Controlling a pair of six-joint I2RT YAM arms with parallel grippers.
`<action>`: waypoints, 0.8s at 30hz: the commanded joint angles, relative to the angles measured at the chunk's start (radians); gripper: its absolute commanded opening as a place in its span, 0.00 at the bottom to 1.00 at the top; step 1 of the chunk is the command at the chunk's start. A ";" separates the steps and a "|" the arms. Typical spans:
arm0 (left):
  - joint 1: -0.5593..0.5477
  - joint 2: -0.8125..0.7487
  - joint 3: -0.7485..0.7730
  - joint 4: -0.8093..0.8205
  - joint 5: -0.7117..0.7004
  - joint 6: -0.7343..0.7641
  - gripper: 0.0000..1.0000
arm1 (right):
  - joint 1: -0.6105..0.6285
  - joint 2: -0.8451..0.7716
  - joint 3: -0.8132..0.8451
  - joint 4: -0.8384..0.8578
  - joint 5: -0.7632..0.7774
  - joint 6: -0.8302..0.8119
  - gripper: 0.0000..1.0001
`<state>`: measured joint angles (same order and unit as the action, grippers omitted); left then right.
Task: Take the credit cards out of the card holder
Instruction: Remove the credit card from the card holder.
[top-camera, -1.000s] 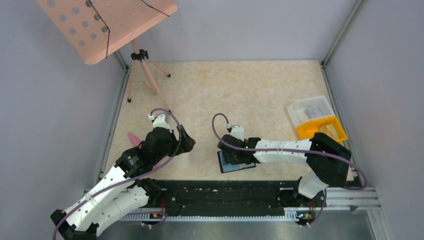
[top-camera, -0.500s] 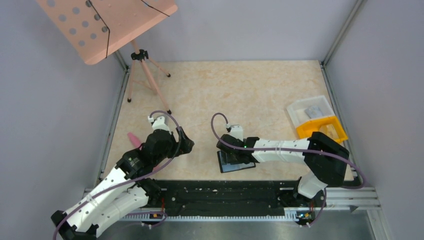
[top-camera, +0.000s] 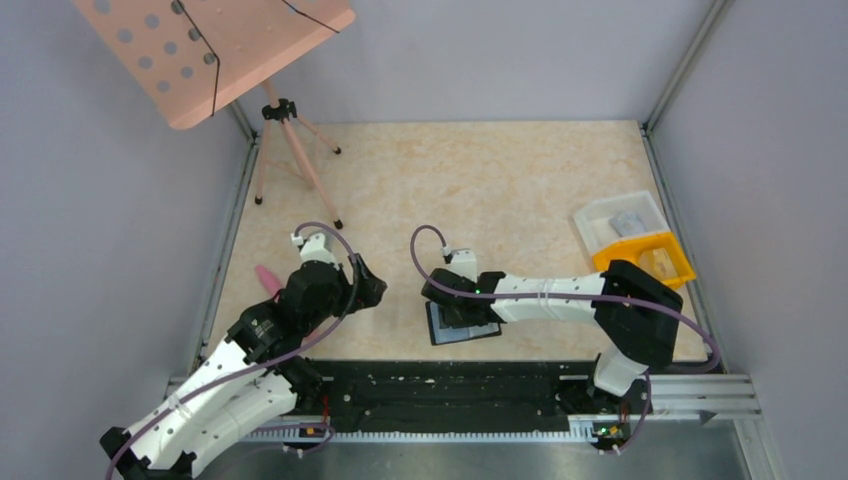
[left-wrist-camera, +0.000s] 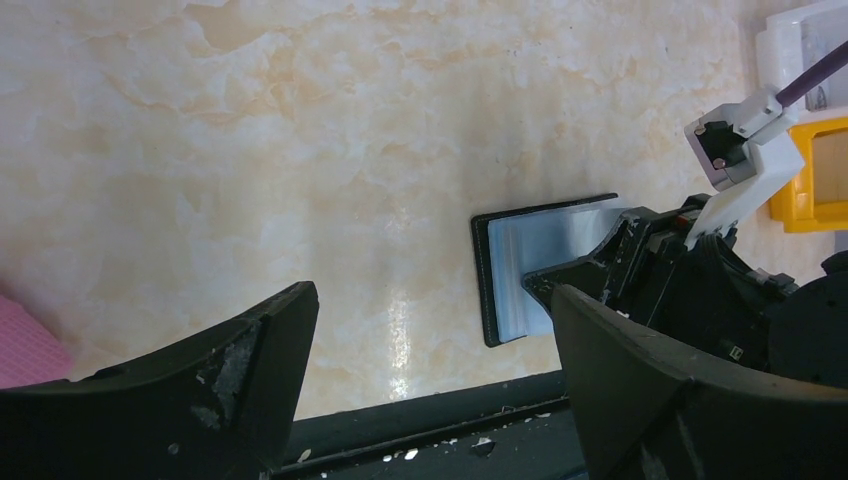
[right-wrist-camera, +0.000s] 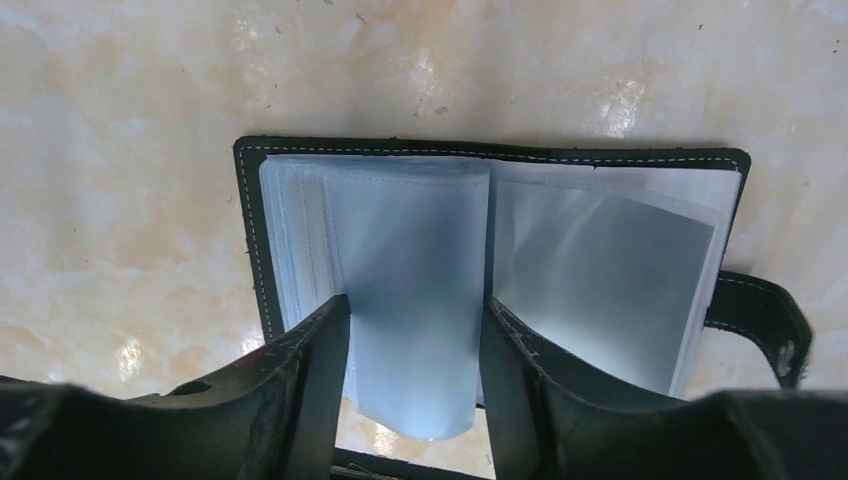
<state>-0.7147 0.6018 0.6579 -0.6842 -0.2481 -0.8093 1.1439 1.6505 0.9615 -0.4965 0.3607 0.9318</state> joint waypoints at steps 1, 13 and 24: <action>0.003 -0.014 0.007 0.012 -0.006 0.012 0.92 | 0.014 0.017 0.012 -0.010 0.002 0.006 0.47; 0.003 0.051 -0.067 0.128 0.156 -0.042 0.85 | 0.011 -0.086 -0.093 0.132 -0.034 0.012 0.32; -0.026 0.285 -0.154 0.455 0.427 -0.134 0.67 | -0.049 -0.292 -0.323 0.383 -0.133 -0.021 0.30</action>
<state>-0.7204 0.8379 0.5232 -0.4324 0.0769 -0.8944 1.1221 1.4364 0.6964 -0.2481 0.2764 0.9367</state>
